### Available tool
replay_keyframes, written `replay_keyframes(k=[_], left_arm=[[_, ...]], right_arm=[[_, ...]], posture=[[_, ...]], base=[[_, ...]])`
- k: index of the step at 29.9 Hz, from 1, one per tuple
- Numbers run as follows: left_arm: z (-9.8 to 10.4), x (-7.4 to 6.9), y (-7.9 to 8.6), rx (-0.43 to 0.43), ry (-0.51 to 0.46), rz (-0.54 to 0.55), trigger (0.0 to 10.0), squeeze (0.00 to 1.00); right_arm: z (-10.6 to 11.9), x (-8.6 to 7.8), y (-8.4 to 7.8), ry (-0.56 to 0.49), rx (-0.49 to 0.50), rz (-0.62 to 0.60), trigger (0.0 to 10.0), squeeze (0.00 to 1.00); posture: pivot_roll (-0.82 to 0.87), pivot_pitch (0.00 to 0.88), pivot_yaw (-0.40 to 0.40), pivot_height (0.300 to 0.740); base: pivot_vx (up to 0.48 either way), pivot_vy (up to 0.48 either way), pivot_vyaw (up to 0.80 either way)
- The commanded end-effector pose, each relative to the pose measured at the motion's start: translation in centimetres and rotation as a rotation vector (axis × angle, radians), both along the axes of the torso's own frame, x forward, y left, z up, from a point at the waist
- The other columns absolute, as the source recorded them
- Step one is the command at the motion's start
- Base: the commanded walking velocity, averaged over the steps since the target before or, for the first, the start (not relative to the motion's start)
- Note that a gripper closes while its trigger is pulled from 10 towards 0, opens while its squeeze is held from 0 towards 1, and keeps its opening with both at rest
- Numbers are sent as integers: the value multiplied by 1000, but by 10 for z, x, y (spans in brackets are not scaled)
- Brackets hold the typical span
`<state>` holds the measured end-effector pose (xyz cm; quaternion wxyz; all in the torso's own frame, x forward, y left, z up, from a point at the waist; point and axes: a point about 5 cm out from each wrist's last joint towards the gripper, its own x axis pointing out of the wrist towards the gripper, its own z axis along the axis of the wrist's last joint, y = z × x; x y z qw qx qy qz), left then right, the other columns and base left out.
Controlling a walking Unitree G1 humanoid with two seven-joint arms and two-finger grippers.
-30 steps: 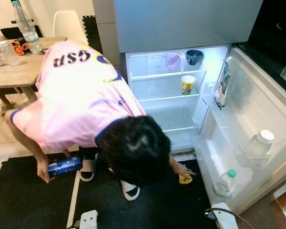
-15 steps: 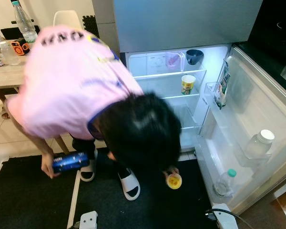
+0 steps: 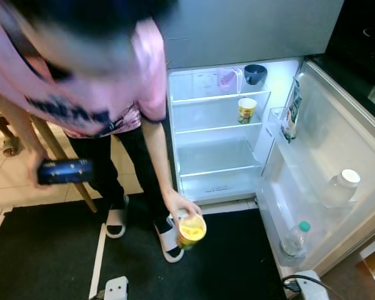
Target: Restocking fridge
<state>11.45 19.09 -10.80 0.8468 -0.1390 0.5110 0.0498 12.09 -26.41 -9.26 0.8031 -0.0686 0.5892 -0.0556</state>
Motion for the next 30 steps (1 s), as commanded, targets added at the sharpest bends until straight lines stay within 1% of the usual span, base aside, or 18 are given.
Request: replay_keyframes(k=[1, 2, 3, 4, 5, 8, 10, 11, 13, 15, 19, 20, 22, 23, 24, 26, 27, 30], left_arm=[[-1, -4, 0, -1, 11, -2, 10000, 0], [-1, -4, 0, -2, 12, -2, 10000, 0], [-1, -4, 0, -2, 12, -2, 10000, 0], [-1, -5, 0, -2, 13, 0, 10000, 0], [-1, -5, 0, -2, 13, 0, 10000, 0], [-2, -6, 0, -1, 14, 3, 10000, 0], [-2, -6, 1, -1, 15, 5, 10000, 0], [-2, -6, 1, -1, 15, 5, 10000, 0], [-2, -7, 1, -1, 17, 9, 10000, 0], [-2, -7, 1, -1, 18, 10, 10000, 0], [-2, -7, 0, -2, 19, 14, 10000, 0], [-2, -7, 0, -2, 19, 14, 10000, 0], [-2, -8, 0, -3, 21, 14, 10000, 0], [-2, -8, 0, -3, 21, 14, 10000, 0], [-2, -8, 0, -3, 21, 15, 10000, 0], [-2, -9, 0, -2, 22, 16, 10000, 0], [-2, -9, 0, -2, 22, 16, 10000, 0], [-2, -9, 0, -2, 23, 18, 10000, 0]], right_arm=[[3, 3, -6, -27, -19, -60, 10000, 0], [4, 4, -10, -40, -34, -99, 10000, 0], [4, 4, -10, -40, -34, -99, 10000, 0], [7, 3, -19, -62, -61, -180, 10000, 0], [7, 3, -19, -62, -61, -180, 10000, 0], [10, 3, -28, -86, -88, -256, 10000, 0], [15, 3, -38, -123, -114, -348, 10000, 0], [15, 3, -38, -123, -114, -348, 10000, 0], [21, 5, -50, -168, -139, -436, 10000, 0], [23, 5, -54, -183, -150, -460, 10000, 0], [37, 11, -75, -303, -202, -635, 10000, 0], [37, 11, -75, -303, -202, -635, 10000, 0], [49, 15, -92, -387, -231, -765, 10000, 0], [49, 15, -92, -387, -231, -765, 10000, 0], [54, 17, -97, -415, -239, -801, 10000, 0], [66, 25, -110, -509, -230, -879, 10000, 0], [66, 25, -110, -509, -230, -879, 10000, 0], [89, 43, -126, -672, -178, -953, 10000, 0]], posture=[[-33, 0, 2, 740], [-33, 0, 2, 740], [-33, 0, 2, 740], [-33, 0, 2, 740], [-33, 0, 2, 740], [-33, 0, 2, 740], [-32, 0, -1, 740], [-32, 0, -1, 740], [-34, 0, -2, 740], [-34, 0, -2, 740], [-36, 0, -3, 740], [-36, 0, -3, 740], [-36, 0, -3, 740], [-36, 0, -3, 740], [-36, 0, -3, 740], [-36, 0, -3, 740], [-36, 0, -3, 740], [-41, 0, -6, 740]], base=[[0, 0, 0], [0, 0, 0], [0, 0, 0], [0, 0, 0], [0, 0, 0], [0, 0, 0], [0, 0, 0], [0, 0, 0], [0, 0, 0], [0, 0, 0], [0, 0, 0], [0, 0, 0], [0, 0, 0], [0, 0, 0], [0, 0, 0], [0, 0, 0], [0, 0, 0], [0, 0, 0]])
